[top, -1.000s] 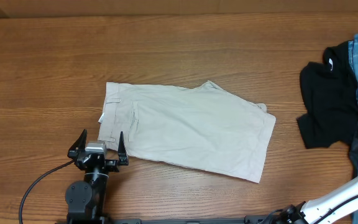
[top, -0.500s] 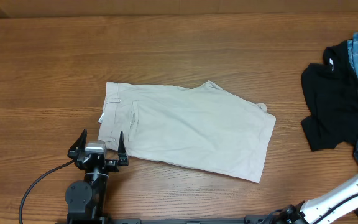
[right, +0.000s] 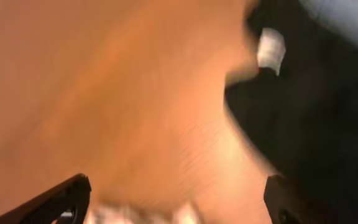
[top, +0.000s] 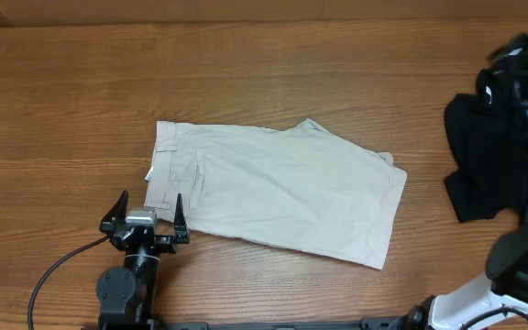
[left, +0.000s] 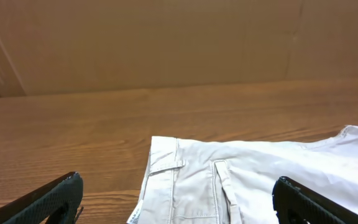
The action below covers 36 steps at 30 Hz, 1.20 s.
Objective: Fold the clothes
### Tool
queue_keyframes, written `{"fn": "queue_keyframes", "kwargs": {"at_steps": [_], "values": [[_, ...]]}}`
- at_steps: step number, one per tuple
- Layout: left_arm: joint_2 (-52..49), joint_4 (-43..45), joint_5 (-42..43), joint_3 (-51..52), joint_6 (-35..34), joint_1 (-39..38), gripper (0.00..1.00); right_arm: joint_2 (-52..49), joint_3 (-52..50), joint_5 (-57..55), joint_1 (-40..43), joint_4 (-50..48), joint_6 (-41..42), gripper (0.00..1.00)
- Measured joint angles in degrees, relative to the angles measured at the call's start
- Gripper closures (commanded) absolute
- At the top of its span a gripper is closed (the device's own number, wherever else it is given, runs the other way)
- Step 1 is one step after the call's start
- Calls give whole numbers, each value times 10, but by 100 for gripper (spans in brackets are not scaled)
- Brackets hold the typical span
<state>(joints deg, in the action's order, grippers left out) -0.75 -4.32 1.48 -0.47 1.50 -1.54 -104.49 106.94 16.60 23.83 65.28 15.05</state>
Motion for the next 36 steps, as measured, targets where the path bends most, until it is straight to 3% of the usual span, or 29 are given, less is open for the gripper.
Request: {"fn": "queue_keyframes", "kwargs": {"at_steps": [8, 15, 25, 32, 36], "values": [[0, 0, 0, 0, 0, 0, 0, -9, -6, -1, -103, 146, -1, 6], [0, 0, 0, 0, 0, 0, 0, -9, -6, -3, -180, 165, -2, 0], [0, 2, 0, 0, 4, 0, 0, -9, -6, -3, -273, 185, -1, 0], [0, 104, 111, 0, -5, 0, 0, -9, -6, -7, -288, 184, -1, 0], [0, 89, 153, -16, -26, 0, 0, -9, -6, -17, -288, 180, -1, 0]]}}
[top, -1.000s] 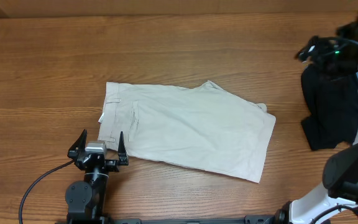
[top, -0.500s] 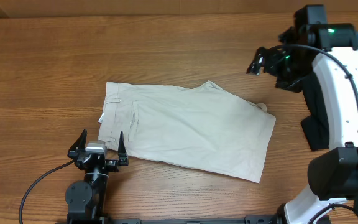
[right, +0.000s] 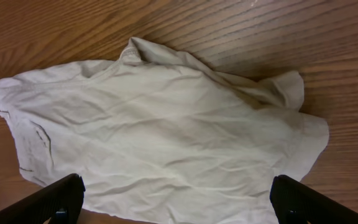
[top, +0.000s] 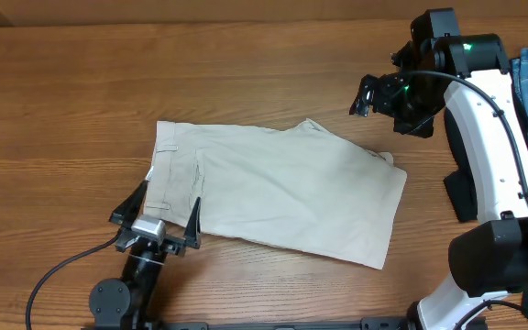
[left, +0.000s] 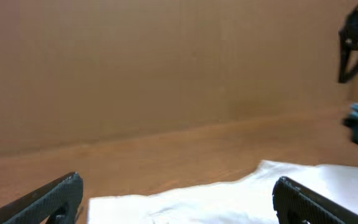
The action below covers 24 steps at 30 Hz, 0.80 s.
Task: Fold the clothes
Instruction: 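Reach left gripper to pants' left end, right gripper to right end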
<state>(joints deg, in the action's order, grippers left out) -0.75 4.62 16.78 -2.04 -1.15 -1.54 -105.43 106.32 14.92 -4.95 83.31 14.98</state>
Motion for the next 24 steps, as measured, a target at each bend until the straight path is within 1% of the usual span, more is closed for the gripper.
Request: {"fn": "queue_keyframes", "kwargs": {"at_steps": [2, 4, 8, 12, 16, 18, 19, 21, 23, 24], "values": [[-5, -35, 10, -31, -4, 0, 0, 0, 0, -2, 0, -5, 0, 0], [-28, -92, 14, -87, -5, 0, 0, 0, 0, -3, 0, -14, 0, 0], [-129, -216, 32, -240, 8, 0, 0, 0, 0, -4, 0, -26, 0, 0], [-238, -239, 99, -340, 22, 0, 0, 0, 0, -4, 0, -25, 0, 0], [-313, -239, 170, -375, 32, 0, 0, 0, 0, -4, 0, -24, 0, 0], [-346, -249, 187, -389, 33, 0, 0, 0, 0, -4, 0, -24, -1, 0], [-368, -266, 191, -400, 35, 0, 0, 0, 0, -3, 0, -24, 0, 0], [-417, -328, 183, -436, 37, 0, 0, 0, 0, -3, 0, -24, 0, 0], [-476, -407, 151, -484, 41, 0, 0, 0, 0, -4, 0, -24, 0, 0], [-507, -432, 132, -508, 42, 0, 0, 0, 0, -3, 0, -26, 0, 0]]}}
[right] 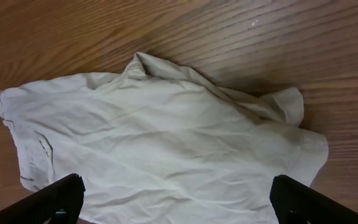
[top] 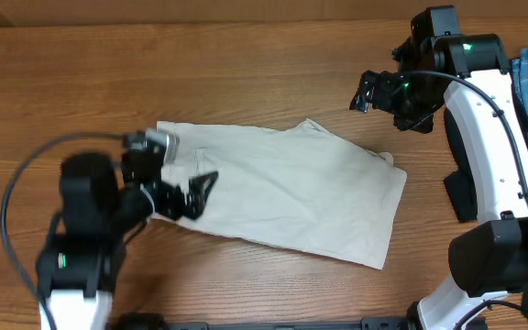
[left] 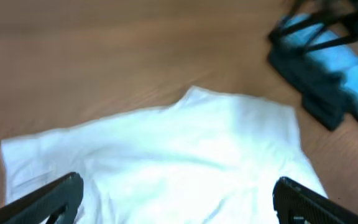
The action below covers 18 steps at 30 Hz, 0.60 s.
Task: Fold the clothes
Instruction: 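Reach left gripper to pants' left end, right gripper to right end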
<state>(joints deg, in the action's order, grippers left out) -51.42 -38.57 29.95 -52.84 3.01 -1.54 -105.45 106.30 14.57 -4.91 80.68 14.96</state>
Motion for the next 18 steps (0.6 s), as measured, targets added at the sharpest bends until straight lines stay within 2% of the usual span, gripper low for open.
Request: {"fn": "queue_keyframes", "kwargs": {"at_steps": [4, 9, 12, 13, 14, 15, 16, 17, 18], "values": [[-117, -39, -76, -62, 0, 0, 0, 0, 0, 0, 0, -2, 0, 0], [-228, -29, -83, -69, 0, 0, 0, 0, 0, 0, 0, -4, 0, 0], [-288, -22, -83, -69, 0, 0, 0, 0, 0, 0, 0, -3, 0, 11], [-305, -21, -82, -69, 0, 0, 0, 0, 0, 0, 0, -3, 0, 20], [-325, -22, -81, -69, 0, 0, 12, 0, 0, 0, 0, -1, -2, 34], [-339, -22, -81, -69, 0, 0, 29, 0, 0, 0, 0, 0, -2, 57], [-357, -22, -81, -69, 3, 0, 41, 0, 0, 0, 0, 6, -2, 80], [-381, -21, -79, -69, 3, 0, 51, 0, 0, -2, 0, 20, -1, 91], [-395, -22, -78, -69, 3, 0, 60, 0, 0, -5, 0, 28, -2, 96]]}}
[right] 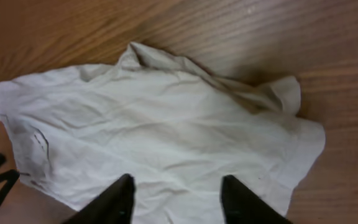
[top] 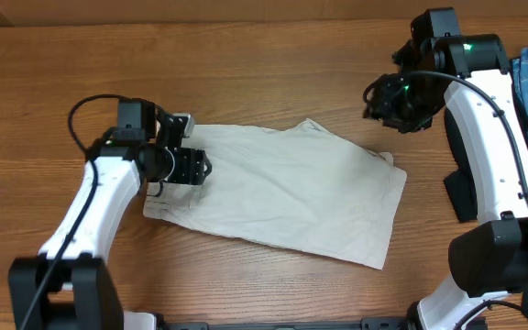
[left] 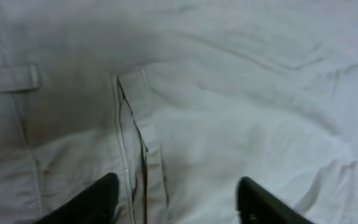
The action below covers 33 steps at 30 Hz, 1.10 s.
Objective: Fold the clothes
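Note:
Beige shorts (top: 291,197) lie flat on the wooden table, waistband to the left. My left gripper (top: 191,167) hangs low over the waist end, open. In its wrist view the fly seam (left: 132,137) and a belt loop (left: 8,81) fill the frame, with the gripper (left: 179,205) just above the cloth and nothing between its fingers. My right gripper (top: 383,99) is raised over the table beyond the shorts' far right corner, open. Its wrist view shows the whole shorts (right: 154,124) below the gripper (right: 178,202).
A black garment (top: 466,197) lies at the right edge of the table, partly under the right arm. Blue jeans lie beyond it at the far right. A cardboard wall (top: 246,11) runs along the back.
My left gripper has gone from above the shorts' left part to close over the waistband and fly. Both grippers' fingers stand nearer together. The right gripper has hardly shifted.
First my left gripper sat at the front table edge below the waistband, and the right was over the dark clothes at the right. Then the right hung beyond the shorts' far right corner. The left rose, came over the waist end, and is now low on it.

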### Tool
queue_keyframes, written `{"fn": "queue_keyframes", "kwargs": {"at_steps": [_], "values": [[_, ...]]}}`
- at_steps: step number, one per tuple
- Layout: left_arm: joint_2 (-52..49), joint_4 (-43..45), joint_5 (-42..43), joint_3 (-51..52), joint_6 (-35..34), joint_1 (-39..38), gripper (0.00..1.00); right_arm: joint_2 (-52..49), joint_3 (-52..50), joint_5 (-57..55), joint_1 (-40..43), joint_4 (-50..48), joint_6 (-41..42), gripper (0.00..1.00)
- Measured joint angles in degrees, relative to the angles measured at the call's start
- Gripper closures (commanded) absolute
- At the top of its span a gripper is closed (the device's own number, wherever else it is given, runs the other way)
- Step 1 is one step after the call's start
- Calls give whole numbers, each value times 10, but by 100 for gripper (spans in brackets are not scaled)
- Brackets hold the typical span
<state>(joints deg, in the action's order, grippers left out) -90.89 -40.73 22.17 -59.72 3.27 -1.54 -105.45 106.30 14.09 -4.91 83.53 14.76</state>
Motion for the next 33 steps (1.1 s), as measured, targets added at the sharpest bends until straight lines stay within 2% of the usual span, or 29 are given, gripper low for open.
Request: {"fn": "queue_keyframes", "kwargs": {"at_steps": [2, 6, 11, 13, 15, 19, 24, 33], "values": [[-23, 0, 1, 0, 0, 0, 69, 0, 0, -4, 0, 27, 2, 96], [-61, 3, 1, 0, -9, 0, 78, 0, -5, -10, 0, 56, 0, 96], [-87, 18, 1, 0, -34, 0, 81, 0, -67, -10, 0, 18, 0, 96], [-96, 19, 1, 0, -45, 0, 81, 0, -106, -8, 0, -12, 0, 96], [-104, 19, 1, 0, -56, 0, 88, 0, -148, 0, 0, -56, 0, 96], [-108, 19, -13, -1, -89, 0, 85, -1, -224, 23, 0, -137, 0, 96], [-113, 19, -20, -1, -110, 0, 96, -2, -298, 48, 0, -223, 3, 96], [-113, 7, -24, -4, -144, 0, 96, -2, -396, 63, 0, -338, 45, 96]]}}
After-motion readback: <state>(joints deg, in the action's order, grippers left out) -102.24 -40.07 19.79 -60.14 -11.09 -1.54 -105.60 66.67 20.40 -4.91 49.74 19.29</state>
